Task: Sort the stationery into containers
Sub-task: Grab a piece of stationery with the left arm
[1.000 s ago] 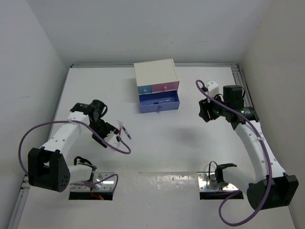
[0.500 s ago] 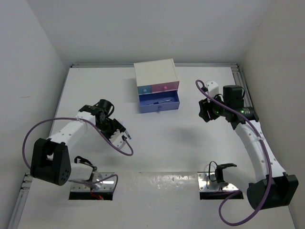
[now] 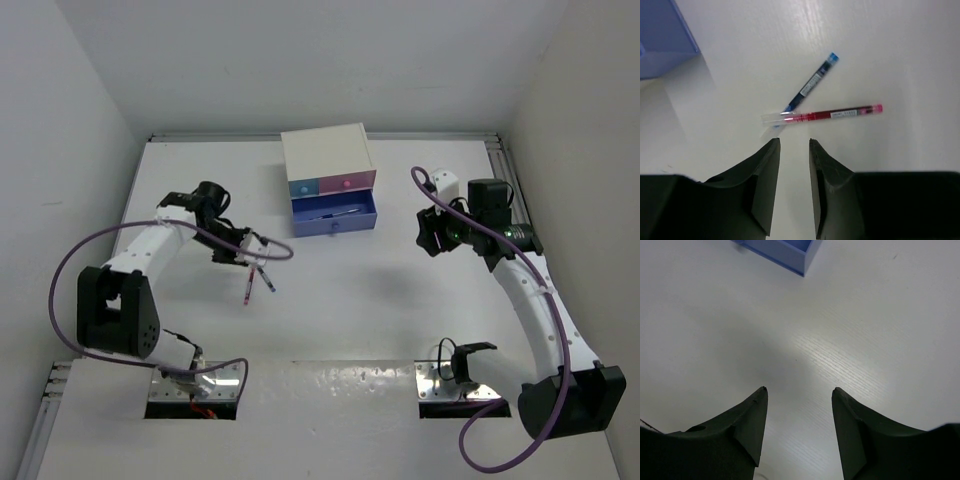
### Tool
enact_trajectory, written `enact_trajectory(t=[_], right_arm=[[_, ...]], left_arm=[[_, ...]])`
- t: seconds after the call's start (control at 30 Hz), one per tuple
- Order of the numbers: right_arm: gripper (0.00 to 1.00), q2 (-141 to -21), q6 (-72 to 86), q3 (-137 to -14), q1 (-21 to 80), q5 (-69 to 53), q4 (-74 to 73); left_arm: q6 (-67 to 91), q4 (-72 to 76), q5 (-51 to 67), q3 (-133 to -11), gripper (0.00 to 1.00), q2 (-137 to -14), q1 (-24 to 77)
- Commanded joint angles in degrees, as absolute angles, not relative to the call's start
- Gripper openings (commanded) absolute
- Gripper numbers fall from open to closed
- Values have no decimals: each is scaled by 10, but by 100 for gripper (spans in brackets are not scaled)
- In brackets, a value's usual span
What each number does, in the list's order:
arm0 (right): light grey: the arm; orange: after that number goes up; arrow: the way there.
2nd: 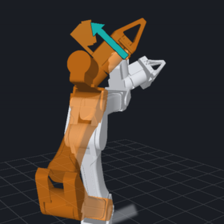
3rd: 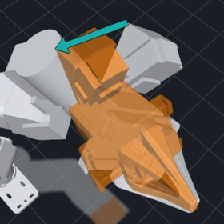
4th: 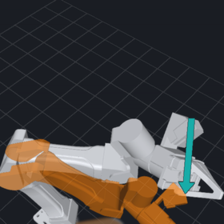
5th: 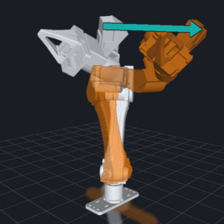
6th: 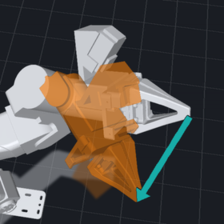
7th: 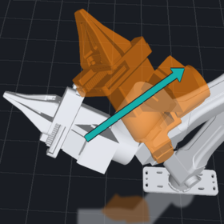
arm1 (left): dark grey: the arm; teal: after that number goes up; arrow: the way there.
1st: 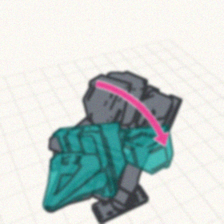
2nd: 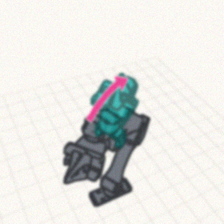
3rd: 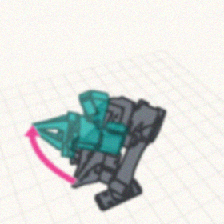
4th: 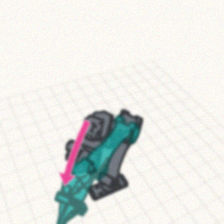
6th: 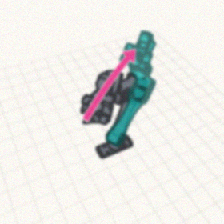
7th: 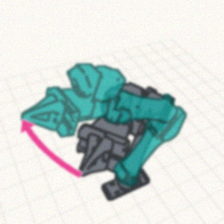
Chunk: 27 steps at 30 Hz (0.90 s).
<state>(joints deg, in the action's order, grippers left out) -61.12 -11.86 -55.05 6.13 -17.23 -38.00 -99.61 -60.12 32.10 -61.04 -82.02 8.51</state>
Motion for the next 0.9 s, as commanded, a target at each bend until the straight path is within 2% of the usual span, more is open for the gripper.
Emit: enact_trajectory(t=[0.0,0.07,0.23,0.37,0.47,0.57,0.77,0.87], right_arm=[[54,-597,-112,-547,62,-185,-380],[54,-591,-115,-543,62,-181,-382],[54,-586,-113,-534,62,-181,-384],[54,-586,-111,-533,62,-180,-384],[54,-587,-106,-533,63,-180,-381],[54,-584,-108,-531,62,-179,-384],[54,-584,-111,-528,62,-171,-385],[54,-584,-112,-527,62,-170,-384]], left_arm=[[-715,-607,404,-646,36,-854,76],[-599,-564,417,-616,30,-855,69],[-446,-490,411,-560,31,-853,60],[-346,-458,396,-569,44,-872,47],[-284,-422,358,-564,46,-889,54],[-223,-389,324,-559,45,-907,52],[-152,-349,283,-553,36,-946,58],[-138,-338,274,-550,36,-949,63]])
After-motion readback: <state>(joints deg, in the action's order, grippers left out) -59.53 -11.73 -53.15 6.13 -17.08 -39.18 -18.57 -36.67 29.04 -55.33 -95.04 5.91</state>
